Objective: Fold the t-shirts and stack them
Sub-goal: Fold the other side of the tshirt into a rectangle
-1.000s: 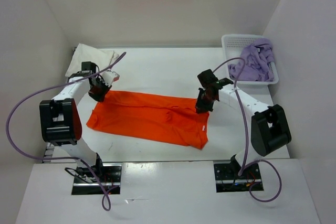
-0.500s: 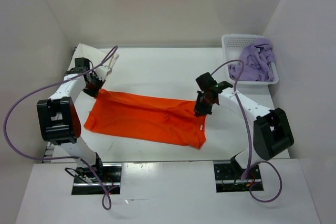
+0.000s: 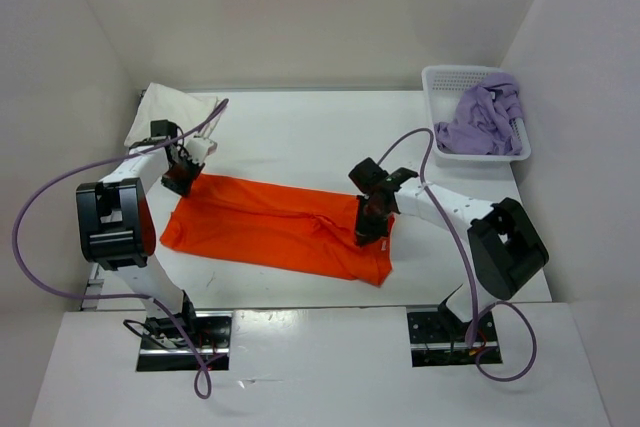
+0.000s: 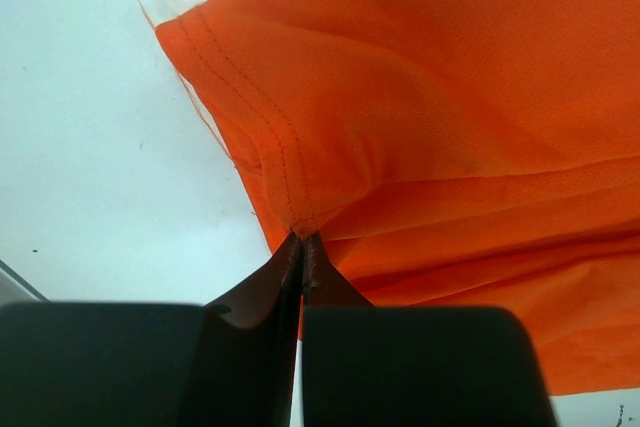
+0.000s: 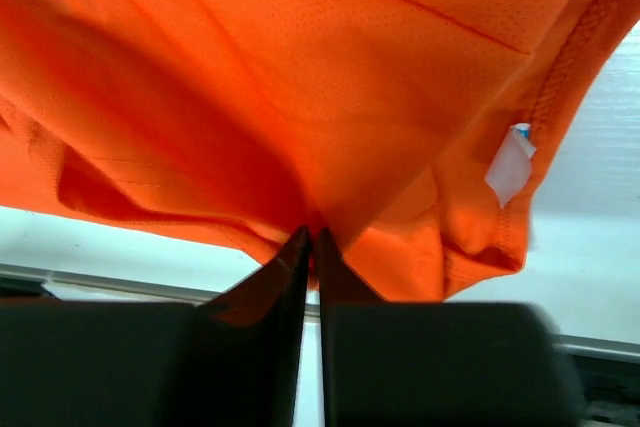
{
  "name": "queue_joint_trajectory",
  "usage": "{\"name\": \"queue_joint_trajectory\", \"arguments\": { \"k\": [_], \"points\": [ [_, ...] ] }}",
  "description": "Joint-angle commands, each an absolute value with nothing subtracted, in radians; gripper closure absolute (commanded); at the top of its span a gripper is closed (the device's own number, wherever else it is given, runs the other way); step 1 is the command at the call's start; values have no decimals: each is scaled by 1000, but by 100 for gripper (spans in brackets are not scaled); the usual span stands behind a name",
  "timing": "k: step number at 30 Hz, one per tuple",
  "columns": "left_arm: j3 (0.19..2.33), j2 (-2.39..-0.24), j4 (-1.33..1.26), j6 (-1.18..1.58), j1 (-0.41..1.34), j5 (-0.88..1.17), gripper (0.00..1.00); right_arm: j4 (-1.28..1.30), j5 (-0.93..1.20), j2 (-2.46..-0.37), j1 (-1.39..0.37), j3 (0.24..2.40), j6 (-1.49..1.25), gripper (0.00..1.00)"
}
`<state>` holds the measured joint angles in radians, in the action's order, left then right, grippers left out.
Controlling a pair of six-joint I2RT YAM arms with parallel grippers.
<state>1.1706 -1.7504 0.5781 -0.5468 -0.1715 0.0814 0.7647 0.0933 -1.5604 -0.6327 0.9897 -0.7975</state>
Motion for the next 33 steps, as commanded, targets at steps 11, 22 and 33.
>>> {"name": "queue_joint_trajectory", "arguments": {
  "k": [11, 22, 33],
  "points": [
    [1152, -1752, 540, -515, -172, 46, 81, 756, 86, -1408, -644, 1049, -700, 61],
    [1102, -1678, 540, -496, -172, -5, 64, 653, 3, -1739, -684, 1295, -699, 57],
    [1196, -1568, 630, -465, -172, -11, 46, 581, 75, -1862, -744, 1295, -680, 100]
  ]
}}
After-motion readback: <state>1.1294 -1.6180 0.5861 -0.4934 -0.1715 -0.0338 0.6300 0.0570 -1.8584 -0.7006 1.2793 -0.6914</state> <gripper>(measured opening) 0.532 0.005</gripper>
